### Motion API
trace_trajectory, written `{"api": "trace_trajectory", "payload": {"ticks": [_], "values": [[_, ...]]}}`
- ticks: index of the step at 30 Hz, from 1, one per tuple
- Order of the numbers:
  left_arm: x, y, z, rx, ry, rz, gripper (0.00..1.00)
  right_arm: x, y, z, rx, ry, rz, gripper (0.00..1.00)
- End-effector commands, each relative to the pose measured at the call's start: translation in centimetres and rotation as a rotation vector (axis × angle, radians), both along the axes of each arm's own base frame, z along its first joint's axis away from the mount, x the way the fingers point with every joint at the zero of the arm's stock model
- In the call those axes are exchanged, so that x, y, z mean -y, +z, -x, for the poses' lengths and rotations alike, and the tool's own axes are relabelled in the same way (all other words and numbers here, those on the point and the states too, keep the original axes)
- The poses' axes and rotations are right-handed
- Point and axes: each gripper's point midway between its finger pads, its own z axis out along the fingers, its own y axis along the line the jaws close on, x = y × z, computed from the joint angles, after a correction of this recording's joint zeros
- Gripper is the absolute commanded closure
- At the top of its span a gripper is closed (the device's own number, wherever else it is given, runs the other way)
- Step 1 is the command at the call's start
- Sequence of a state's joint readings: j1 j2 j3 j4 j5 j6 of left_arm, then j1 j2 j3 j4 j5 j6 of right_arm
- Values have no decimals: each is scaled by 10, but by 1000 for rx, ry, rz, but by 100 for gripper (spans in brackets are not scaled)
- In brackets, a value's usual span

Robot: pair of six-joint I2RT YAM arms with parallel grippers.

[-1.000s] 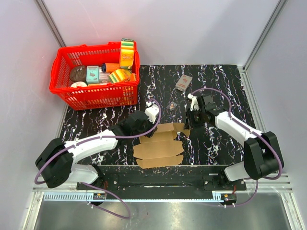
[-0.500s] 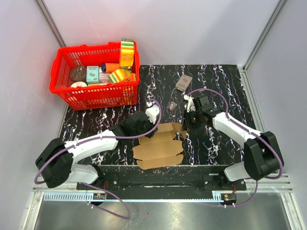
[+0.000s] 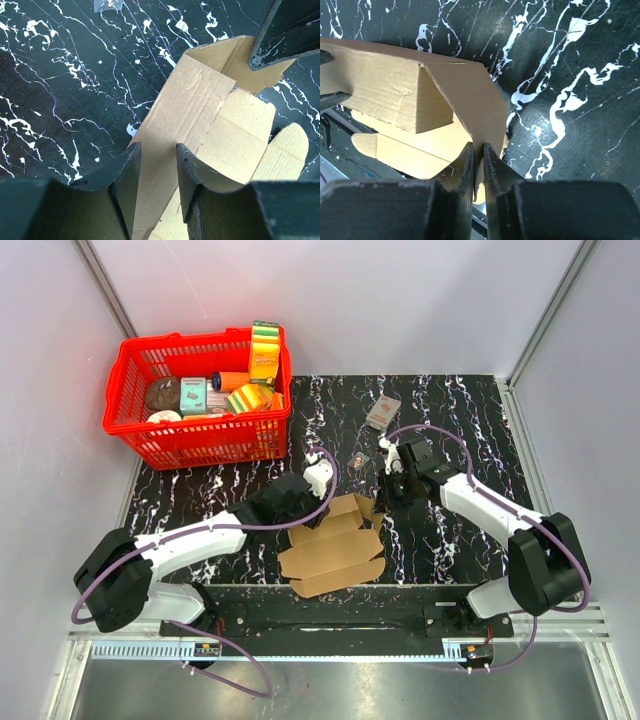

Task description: Fold the paper box

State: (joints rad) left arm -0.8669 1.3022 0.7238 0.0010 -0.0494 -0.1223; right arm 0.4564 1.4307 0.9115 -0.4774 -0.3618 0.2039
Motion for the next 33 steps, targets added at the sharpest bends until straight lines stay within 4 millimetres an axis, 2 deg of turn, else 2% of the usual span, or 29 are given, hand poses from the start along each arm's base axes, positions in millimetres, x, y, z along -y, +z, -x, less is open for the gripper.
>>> {"api": "trace_trajectory", "payload": {"ticks": [1, 19, 29, 33], "values": [[5, 14, 2, 22, -7, 47, 62, -21, 21, -4, 6, 19, -76, 84], [0, 7, 10, 11, -6, 45, 62, -35, 0, 13, -30, 30, -47, 84], [-1, 6, 15, 4, -7, 49, 62, -43, -1, 15, -10, 30, -51, 80], [-2, 7, 14, 6, 0, 56, 62, -43, 0, 6, 36, 2, -50, 80]]}}
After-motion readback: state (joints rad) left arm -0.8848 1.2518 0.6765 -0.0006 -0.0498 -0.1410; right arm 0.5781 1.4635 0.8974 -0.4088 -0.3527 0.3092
